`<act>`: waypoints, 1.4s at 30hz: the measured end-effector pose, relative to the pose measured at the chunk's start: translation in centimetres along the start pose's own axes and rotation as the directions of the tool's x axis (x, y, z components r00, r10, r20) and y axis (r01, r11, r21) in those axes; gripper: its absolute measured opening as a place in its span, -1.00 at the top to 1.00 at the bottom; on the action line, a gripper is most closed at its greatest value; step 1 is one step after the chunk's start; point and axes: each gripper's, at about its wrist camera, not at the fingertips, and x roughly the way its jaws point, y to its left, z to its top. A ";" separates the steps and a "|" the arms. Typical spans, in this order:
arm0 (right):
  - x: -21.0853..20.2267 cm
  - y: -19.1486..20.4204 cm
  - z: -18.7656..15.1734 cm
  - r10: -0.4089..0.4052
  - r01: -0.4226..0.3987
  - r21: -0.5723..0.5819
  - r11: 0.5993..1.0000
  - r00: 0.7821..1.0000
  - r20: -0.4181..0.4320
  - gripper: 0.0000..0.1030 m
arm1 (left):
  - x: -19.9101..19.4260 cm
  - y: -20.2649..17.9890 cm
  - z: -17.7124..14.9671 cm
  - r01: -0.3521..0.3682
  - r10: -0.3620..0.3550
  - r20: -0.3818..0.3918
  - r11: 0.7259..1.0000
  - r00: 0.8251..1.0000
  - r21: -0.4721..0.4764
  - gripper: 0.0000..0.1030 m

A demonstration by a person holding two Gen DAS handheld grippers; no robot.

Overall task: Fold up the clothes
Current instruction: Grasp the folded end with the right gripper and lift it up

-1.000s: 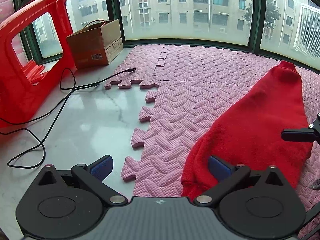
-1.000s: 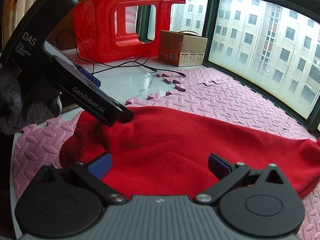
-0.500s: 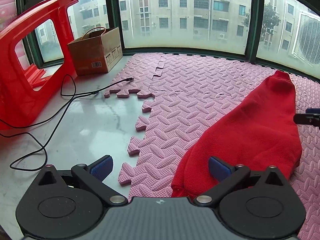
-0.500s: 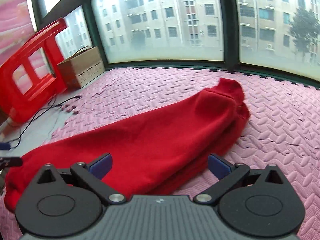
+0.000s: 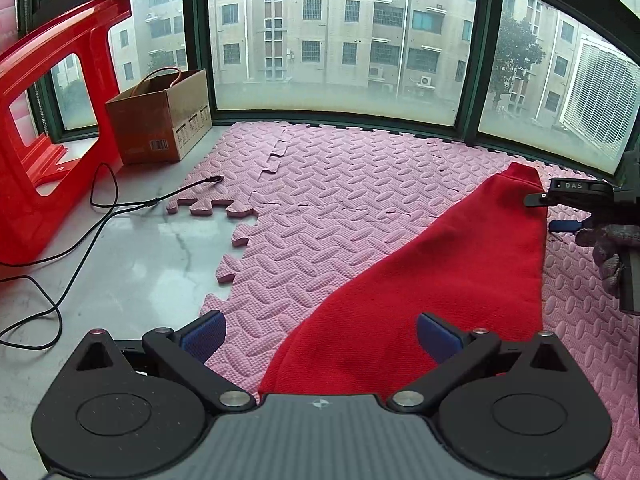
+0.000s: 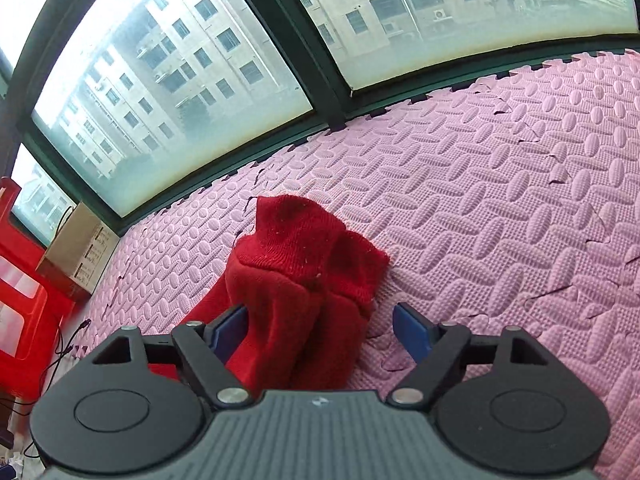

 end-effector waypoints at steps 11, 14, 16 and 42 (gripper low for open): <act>0.4 -0.3 0.0 0.032 -0.033 0.046 0.998 0.999 0.009 0.25 | 1.0 -2.2 0.1 0.061 -0.062 -0.033 0.998 0.998 -0.028 -1.00; 0.0 -0.6 -0.2 0.061 -0.062 0.072 0.995 0.998 0.019 0.45 | 1.4 -3.3 0.3 0.092 -0.093 -0.035 0.995 0.995 -0.030 -1.00; -0.7 -0.6 -0.2 0.081 -0.084 0.084 0.993 0.996 0.038 0.53 | 1.8 -4.3 0.4 0.118 -0.119 -0.036 0.993 0.992 -0.029 -1.00; -12.1 -9.0 -7.2 0.012 -0.087 0.355 0.931 0.978 0.208 0.64 | 12.4 -16.0 4.1 0.452 -0.461 -0.014 0.874 0.887 -0.178 -0.74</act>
